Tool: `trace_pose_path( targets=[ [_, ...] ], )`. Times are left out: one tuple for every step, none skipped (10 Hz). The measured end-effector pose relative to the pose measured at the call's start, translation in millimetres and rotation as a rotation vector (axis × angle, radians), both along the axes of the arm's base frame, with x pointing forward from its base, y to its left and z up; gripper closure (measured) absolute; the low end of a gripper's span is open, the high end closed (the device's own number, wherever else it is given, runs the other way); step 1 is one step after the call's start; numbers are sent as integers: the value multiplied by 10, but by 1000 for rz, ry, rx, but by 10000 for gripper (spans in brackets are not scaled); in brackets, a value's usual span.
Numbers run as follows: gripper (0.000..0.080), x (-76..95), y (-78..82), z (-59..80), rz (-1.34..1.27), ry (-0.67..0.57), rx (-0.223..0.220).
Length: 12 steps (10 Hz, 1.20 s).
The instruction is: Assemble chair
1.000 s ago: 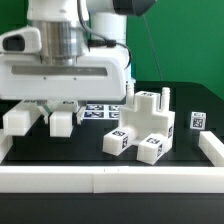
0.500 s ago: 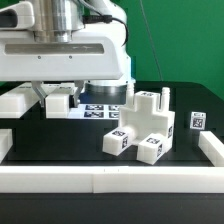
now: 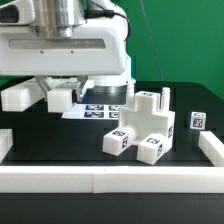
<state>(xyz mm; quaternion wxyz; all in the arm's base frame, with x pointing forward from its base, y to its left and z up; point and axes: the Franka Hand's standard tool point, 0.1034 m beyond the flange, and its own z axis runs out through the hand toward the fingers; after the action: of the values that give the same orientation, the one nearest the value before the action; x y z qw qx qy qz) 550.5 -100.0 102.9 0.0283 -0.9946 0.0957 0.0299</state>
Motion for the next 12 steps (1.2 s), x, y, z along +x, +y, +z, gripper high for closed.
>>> trace_pose_path(
  targets=[
    [511,-30,46,38,-29,14,8],
    [511,-31,36,14,-32,15,6],
    [511,-39,38,-1,-31,18,6],
    [511,-38,46,-4,-107,23,4],
    [511,-45,47,-6,-187,30,0],
    [511,-67,49,17,-279,36,-3],
    [511,-105,83,74,-324,36,1],
    [511,-150,126,135,-327,33,7],
    [511,-161,176,209,-321,27,15],
    [511,-137,258,281,-323,20,19],
    [511,-115,384,356,-350,20,23],
    [511,-68,601,421,-385,17,21]
  ],
)
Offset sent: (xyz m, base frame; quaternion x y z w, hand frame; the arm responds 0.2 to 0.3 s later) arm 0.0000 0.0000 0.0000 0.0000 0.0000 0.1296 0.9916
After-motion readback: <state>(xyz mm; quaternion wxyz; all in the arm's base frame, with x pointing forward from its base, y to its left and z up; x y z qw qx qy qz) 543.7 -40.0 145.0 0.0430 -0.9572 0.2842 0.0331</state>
